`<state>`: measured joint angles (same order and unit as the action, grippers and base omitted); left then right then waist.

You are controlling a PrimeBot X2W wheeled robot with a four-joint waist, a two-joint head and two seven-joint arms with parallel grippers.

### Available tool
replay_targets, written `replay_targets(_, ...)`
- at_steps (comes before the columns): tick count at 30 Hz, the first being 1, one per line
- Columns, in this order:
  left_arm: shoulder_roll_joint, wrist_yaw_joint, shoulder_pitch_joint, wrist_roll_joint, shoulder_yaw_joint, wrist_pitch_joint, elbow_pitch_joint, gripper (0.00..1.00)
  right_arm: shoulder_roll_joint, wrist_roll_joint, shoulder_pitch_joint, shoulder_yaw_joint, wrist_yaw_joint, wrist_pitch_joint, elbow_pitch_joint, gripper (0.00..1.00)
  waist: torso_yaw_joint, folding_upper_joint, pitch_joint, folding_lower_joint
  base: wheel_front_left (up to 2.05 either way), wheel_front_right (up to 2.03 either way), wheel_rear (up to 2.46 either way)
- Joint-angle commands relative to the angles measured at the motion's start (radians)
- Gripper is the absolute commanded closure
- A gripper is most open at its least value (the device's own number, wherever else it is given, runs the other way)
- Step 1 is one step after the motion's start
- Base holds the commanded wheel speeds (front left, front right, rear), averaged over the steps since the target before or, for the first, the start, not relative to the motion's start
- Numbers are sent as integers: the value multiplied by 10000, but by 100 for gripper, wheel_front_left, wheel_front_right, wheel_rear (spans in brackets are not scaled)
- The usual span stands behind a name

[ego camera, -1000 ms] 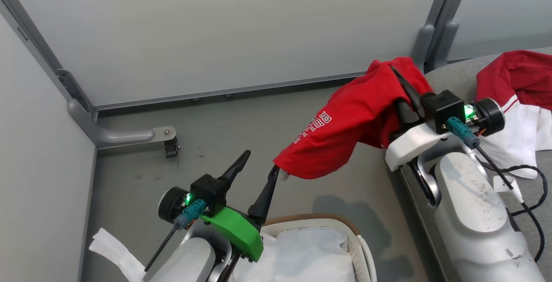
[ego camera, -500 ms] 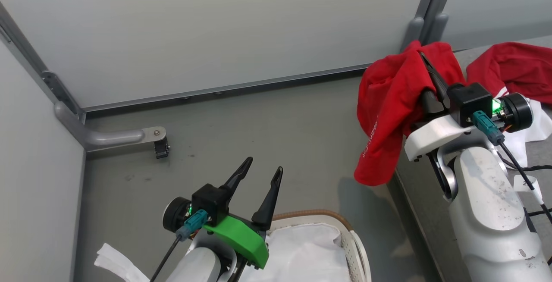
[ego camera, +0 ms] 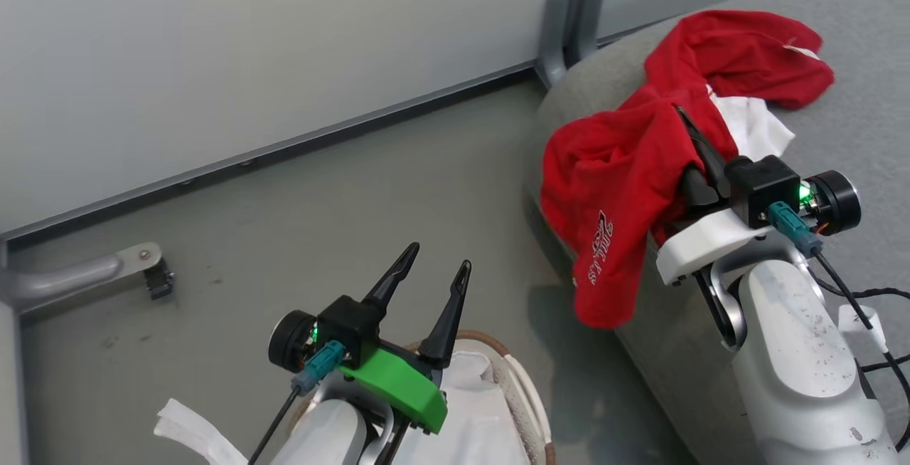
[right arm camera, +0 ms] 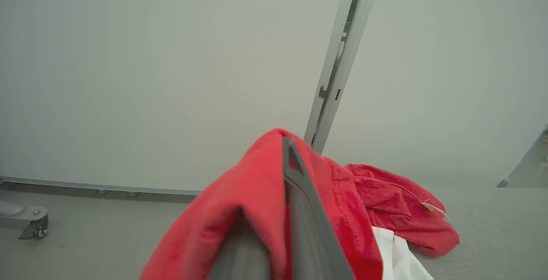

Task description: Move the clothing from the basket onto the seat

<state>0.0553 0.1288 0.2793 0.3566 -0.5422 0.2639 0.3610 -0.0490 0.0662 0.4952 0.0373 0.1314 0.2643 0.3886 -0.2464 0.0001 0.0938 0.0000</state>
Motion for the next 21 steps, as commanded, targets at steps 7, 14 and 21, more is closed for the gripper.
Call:
replay_targets(7, 281, 24, 338, -179, -224, 7, -99, 0, -22, -296, -310, -113, -13, 2, -111, 100, -2260, -1, 846, 0, 0, 0, 0)
replay_targets(14, 470, 24, 520, -216, -388, 7, -145, 0, -19, -509, -288, -409, -13, 2, -148, 100, -2505, -1, 1165, 0, 0, 0, 0)
replay_targets(21, 666, 25, 897, -266, -473, 7, -310, 0, -27, -194, 653, -1372, -13, 2, -301, 100, -2103, -1, 2014, 0, 0, 0, 0)
